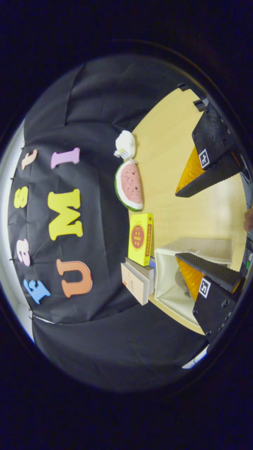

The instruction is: Open the storage box then place both shoes into the box .Put the left shoe in first, then the right shoe, with the right side of both shoes facing outward in a uniform manner.

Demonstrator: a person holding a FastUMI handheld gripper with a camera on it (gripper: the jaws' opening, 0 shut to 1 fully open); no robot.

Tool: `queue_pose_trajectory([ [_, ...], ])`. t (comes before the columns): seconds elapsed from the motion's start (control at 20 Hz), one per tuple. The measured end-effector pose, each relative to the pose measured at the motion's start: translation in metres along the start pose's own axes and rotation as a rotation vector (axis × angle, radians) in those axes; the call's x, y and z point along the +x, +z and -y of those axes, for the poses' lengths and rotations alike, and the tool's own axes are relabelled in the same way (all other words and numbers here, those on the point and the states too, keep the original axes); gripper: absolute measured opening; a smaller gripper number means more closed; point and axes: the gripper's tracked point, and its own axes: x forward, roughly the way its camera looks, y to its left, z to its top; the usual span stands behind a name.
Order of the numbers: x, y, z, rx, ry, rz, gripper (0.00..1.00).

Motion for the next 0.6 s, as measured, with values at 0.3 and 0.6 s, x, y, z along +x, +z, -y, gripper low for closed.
queue_pose_trajectory([
  [0.3, -0.048, 0.018, 0.062, -0.107, -0.047, 0.216, 0.96],
  [0.6, -0.098, 0.014, 0.099, -0.041, -0.033, 0.377, 0.96],
])
